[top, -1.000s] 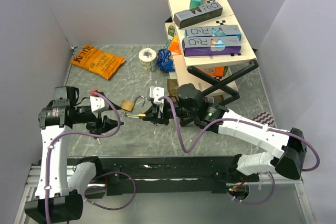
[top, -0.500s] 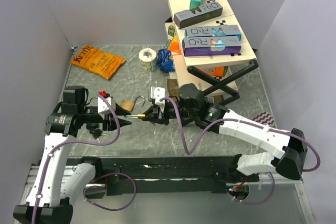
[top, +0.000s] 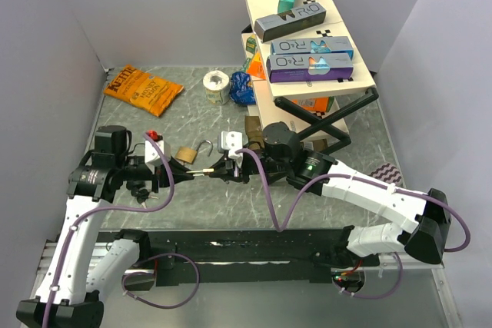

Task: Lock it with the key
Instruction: Lock the lock.

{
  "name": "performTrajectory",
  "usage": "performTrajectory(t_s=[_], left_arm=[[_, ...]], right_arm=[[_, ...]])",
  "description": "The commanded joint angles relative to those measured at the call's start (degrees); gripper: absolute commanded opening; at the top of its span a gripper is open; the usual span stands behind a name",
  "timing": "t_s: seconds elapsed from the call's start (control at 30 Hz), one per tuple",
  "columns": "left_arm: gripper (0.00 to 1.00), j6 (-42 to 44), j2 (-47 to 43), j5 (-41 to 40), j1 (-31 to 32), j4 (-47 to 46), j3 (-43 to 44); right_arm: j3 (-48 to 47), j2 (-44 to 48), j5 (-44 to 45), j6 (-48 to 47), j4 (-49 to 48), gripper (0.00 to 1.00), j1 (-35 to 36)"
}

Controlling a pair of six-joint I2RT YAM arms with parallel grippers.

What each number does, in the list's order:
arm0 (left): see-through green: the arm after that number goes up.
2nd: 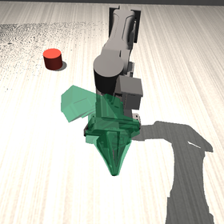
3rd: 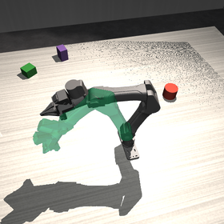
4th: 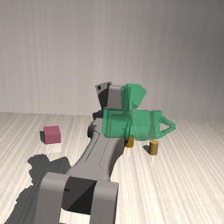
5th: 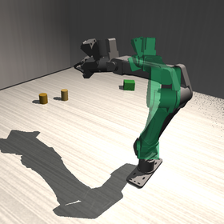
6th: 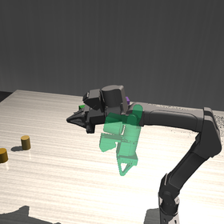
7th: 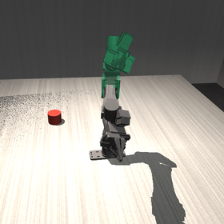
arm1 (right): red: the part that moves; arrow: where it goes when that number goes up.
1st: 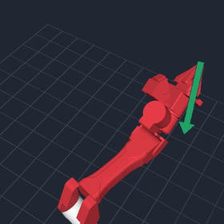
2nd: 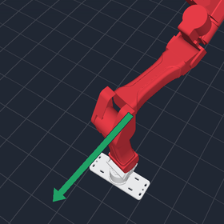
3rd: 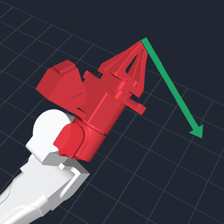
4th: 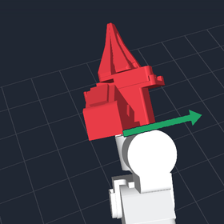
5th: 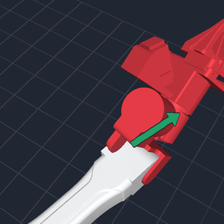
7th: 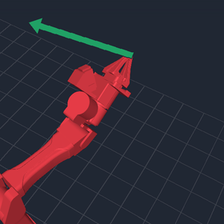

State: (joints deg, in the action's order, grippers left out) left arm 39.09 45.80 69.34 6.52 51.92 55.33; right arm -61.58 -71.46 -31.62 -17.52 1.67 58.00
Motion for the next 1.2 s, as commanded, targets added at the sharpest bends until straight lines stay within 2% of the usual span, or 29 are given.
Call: performTrajectory(t_s=[0.0, 0.33, 0.5, 0.9, 1.17], left_arm=[[0.01, -5.9, -1.2, 2.1, 1.0, -7.0, -1.3], [0.01, -19.5, -3.9, -1.7, 4.5, -22.8, -5.5], [0.01, -22.7, -4.3, -3.9, 6.6, -28.1, -6.8], [0.01, -24.4, -4.8, -6.0, 10.2, -32.3, -7.3], [0.01, -25.0, -4.8, -6.4, 11.7, -32.1, -7.3]], right_arm=[[-0.2, 1.4, -2.7, -1.7, -3.9, 0.0, 1.2], [-0.8, -0.6, -7.1, 0.8, -6.8, 0.0, 1.9], [-1.9, -2.2, -9.9, 2.5, -7.6, 0.0, 1.9], [-3.4, -5.6, -14.3, 4.2, -10.4, 0.0, 1.9], [-4.1, -6.7, -14.0, 2.8, -10.6, 0.0, 1.9]])
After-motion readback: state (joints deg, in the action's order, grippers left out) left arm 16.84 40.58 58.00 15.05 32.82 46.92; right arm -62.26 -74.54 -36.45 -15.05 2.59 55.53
